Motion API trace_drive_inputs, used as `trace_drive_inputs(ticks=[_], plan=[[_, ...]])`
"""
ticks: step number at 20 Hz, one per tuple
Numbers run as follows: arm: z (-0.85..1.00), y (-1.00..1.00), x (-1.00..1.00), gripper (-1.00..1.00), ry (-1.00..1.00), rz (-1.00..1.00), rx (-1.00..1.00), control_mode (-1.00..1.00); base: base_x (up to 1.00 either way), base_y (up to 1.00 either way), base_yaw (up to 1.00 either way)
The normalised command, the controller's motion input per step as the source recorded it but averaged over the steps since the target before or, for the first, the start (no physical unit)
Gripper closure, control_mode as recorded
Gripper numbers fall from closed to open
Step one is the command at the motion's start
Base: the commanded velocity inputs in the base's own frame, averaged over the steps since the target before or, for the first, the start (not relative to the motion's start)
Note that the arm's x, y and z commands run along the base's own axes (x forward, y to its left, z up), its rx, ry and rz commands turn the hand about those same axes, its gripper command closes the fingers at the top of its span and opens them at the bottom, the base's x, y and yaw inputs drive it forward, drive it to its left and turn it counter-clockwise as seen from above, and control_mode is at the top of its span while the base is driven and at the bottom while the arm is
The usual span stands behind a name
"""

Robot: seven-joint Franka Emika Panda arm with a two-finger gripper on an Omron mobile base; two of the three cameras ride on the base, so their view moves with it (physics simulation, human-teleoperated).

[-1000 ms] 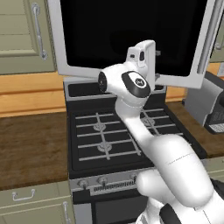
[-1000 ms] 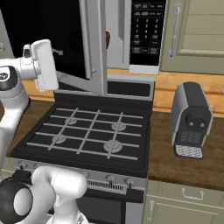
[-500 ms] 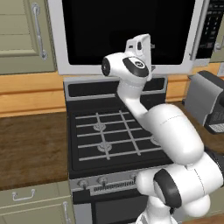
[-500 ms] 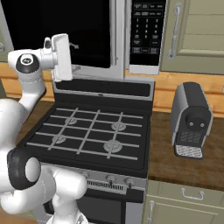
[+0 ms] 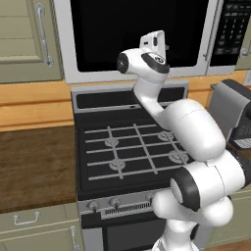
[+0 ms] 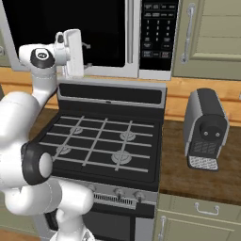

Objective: Open the microwave, place the bowl with waffle inside the microwave, then close the microwave door and turn it on.

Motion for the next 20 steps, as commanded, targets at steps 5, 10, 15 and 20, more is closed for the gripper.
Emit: trace_drive_inputs(ticks=[5,10,15,20], plan=[[0.00,-0.04,0.33,-1.00,0.03,0.16,0.03,-1.00,0.00,0.00,0.00],[0.00,0.00,-0.94,-1.00,0.00,0.23,0.17,-1.00,0.00,0.00,0.00],[0.03,-0.42,-1.00,-1.00,0.00,0.30,0.27,-1.00,0.00,0.00,0.00],[0.05,-0.87,-0.58,-1.00,-0.05,0.35,0.19,-1.00,0.00,0.00,0.00]])
